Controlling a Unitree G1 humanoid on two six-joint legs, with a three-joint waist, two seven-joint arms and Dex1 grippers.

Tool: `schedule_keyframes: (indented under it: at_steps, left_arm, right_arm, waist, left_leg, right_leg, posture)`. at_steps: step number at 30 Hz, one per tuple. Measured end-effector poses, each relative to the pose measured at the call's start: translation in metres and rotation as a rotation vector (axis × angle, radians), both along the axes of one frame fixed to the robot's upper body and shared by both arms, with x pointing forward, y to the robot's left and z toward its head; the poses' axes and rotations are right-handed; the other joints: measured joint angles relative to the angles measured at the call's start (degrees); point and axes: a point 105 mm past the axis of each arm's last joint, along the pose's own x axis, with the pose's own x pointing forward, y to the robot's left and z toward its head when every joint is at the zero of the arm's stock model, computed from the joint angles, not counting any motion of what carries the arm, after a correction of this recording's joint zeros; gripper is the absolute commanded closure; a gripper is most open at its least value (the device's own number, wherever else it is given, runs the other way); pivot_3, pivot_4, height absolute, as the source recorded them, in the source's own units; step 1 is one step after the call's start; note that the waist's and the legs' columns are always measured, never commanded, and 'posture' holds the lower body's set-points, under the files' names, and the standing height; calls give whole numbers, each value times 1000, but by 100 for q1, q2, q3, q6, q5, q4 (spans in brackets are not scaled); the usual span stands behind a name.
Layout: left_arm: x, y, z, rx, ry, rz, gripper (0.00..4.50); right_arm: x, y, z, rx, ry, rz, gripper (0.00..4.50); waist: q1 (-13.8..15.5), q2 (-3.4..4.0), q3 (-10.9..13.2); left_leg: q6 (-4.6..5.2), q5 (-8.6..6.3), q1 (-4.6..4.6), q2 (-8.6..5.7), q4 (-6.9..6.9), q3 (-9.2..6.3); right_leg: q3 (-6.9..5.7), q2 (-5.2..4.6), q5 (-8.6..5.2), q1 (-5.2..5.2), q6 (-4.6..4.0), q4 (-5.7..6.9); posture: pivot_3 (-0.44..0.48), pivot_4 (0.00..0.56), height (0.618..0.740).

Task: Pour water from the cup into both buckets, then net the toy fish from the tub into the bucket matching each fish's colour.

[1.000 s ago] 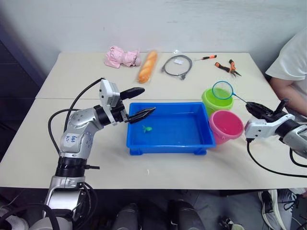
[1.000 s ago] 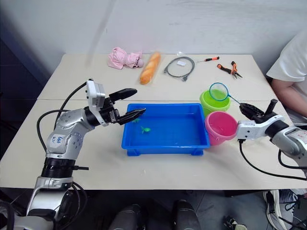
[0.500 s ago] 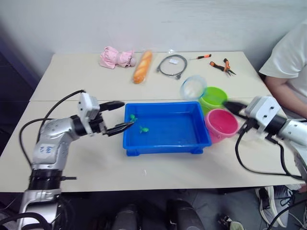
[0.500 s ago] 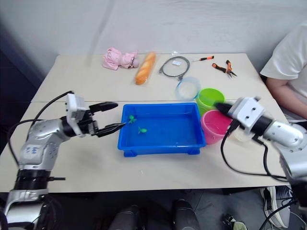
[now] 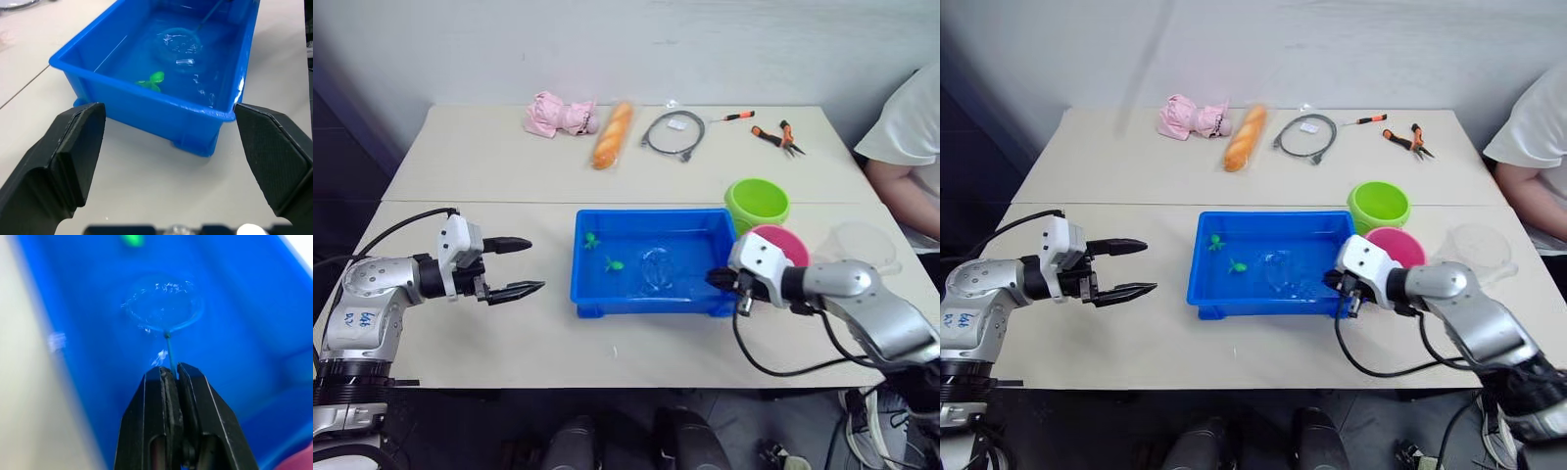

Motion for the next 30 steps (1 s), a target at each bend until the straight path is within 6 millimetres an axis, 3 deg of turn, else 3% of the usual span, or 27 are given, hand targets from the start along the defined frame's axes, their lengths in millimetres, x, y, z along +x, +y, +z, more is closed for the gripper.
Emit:
schedule_keyframes:
  at_steps: [5,10,15,20,26,30]
  left_arm:
    - [1,-2,1,-7,5,6,34]
    - [3,-7,7,-5,-8,-6,34]
    - [3,-8,8,-4,-5,-9,34]
    - [1,-13,11,-1,-1,-22,34]
    - [2,-29,24,9,-13,-69,34]
    - [2,-42,34,25,-35,-103,34]
  right_arm:
    - [6,17,-13,-56,79,55,4500]
    - [9,57,-11,21,115,138,4500]
    - [11,65,-8,55,105,143,4500]
    - [11,59,4,122,84,139,4500]
    - [-6,36,7,180,94,184,4500]
    - [-15,23,23,255,57,181,4500]
  waist:
    - [-24,0,0]
    - [-90,0,0]
    - [-94,0,0]
    - [-88,0,0]
    - [-76,-1,0]
    - [-85,-1,0]
  left_leg:
    - [0,0,0,0,-1,-2]
    - [0,0,0,1,-1,-2]
    - [3,-2,-2,1,-2,-2]
    - [5,-3,-4,1,-2,-4]
    - [7,-5,-4,0,-3,-4]
    - [6,-5,-2,2,-4,-3]
  right_leg:
    - [-3,3,0,1,0,3]
    - [-4,6,0,1,1,7]
    - [-5,7,2,4,3,12]
    - [-7,8,2,5,4,10]
    - [-8,10,4,11,7,6]
    - [-6,15,4,11,7,5]
  posture:
    - [0,150,738]
    - [0,150,738]
    - [0,150,738]
    - [0,150,738]
    - [0,150,738]
    - [0,150,738]
